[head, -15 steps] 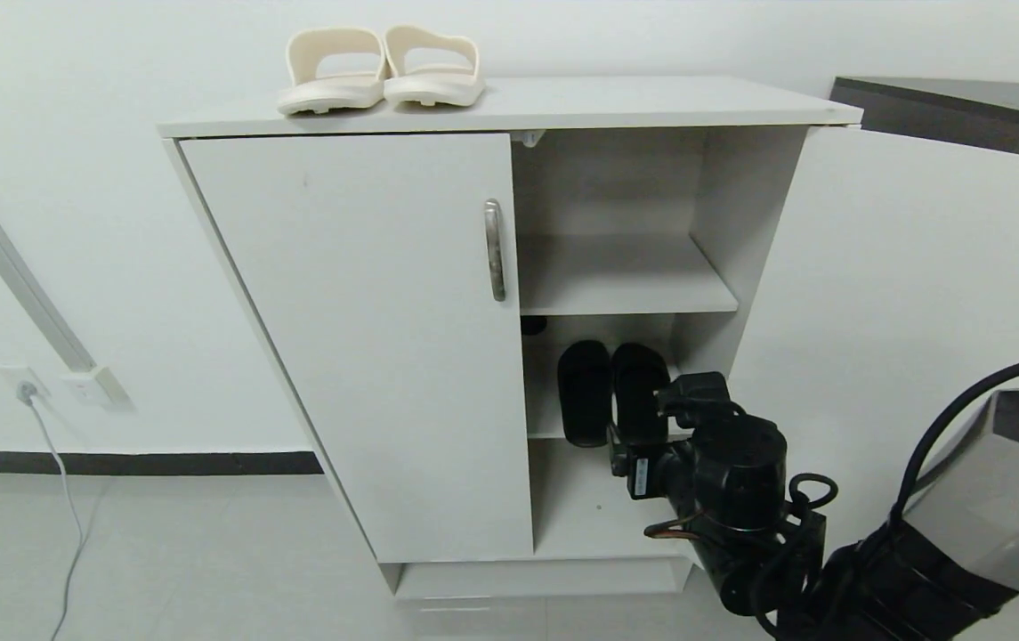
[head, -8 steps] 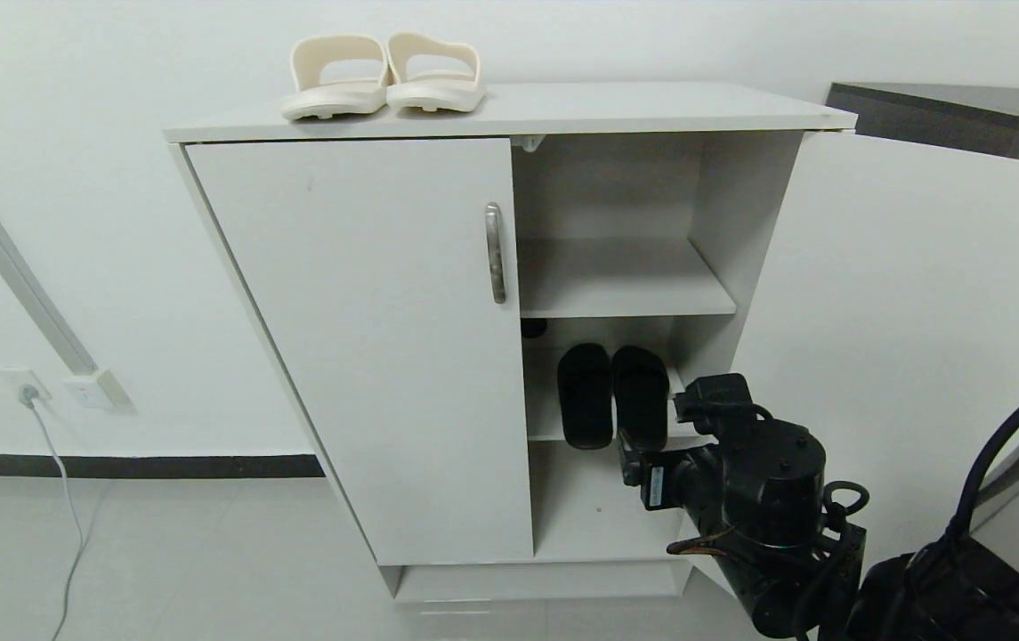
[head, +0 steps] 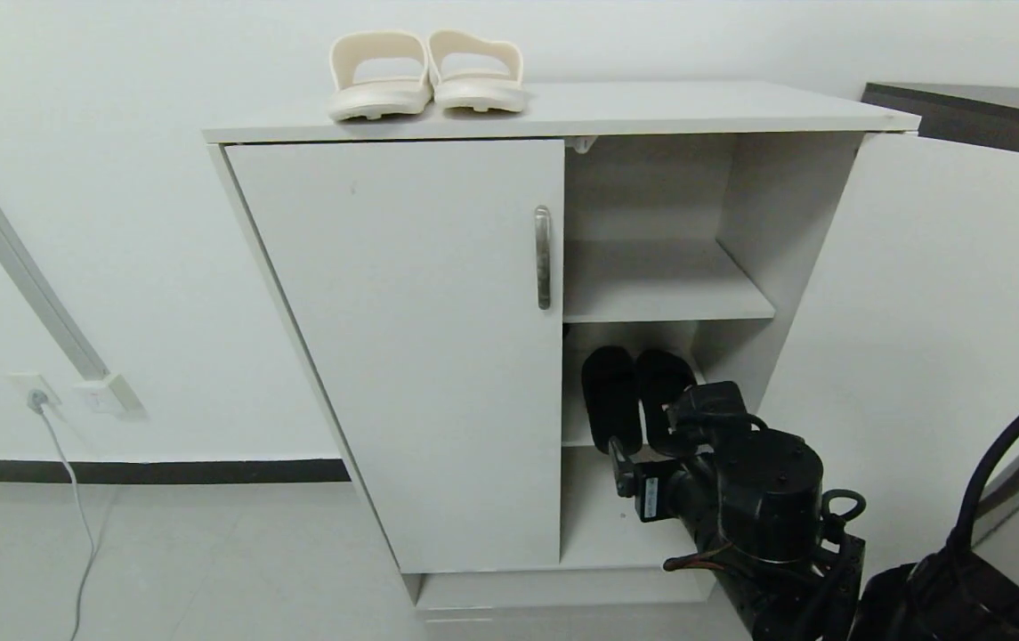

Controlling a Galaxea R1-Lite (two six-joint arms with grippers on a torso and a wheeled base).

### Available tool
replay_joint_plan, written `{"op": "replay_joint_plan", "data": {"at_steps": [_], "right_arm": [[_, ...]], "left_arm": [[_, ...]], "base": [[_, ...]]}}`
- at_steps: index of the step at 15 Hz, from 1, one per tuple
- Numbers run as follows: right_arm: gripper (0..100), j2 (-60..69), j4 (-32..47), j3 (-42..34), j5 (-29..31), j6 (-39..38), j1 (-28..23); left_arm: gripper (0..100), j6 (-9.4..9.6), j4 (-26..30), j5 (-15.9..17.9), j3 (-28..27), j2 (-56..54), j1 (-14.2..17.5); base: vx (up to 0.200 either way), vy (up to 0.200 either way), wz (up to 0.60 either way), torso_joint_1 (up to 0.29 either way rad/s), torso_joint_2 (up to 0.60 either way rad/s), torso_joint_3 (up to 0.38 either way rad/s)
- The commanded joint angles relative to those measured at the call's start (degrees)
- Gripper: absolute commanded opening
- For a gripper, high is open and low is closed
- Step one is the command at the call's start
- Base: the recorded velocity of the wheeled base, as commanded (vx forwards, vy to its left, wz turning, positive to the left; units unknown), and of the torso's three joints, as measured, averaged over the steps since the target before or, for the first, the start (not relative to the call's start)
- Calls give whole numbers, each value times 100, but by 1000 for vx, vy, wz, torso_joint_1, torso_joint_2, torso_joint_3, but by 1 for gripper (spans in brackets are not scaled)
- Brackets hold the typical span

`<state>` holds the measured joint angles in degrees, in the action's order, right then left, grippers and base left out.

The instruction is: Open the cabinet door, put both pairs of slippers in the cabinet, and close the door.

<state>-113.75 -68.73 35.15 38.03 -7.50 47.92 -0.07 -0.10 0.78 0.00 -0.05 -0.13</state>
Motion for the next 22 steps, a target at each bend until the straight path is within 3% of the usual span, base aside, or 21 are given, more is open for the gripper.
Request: {"op": "replay_joint_plan", "data": {"at_steps": [1,10,22], "right_arm": [[100,-24,-26,-8,2,-6,24],[100,-68,-123,-25,2,-15,86],[100,-165,-316,-183,-7,170,77]], "left_arm": [[0,-1,1,1,0,5,-4],[0,-1,1,1,0,5,-4],[0,16,1,1,0,5,-4]], "base": [[0,200,0,2,2,7],[0,200,0,1,1,0],[0,0,0,0,0,0]]}}
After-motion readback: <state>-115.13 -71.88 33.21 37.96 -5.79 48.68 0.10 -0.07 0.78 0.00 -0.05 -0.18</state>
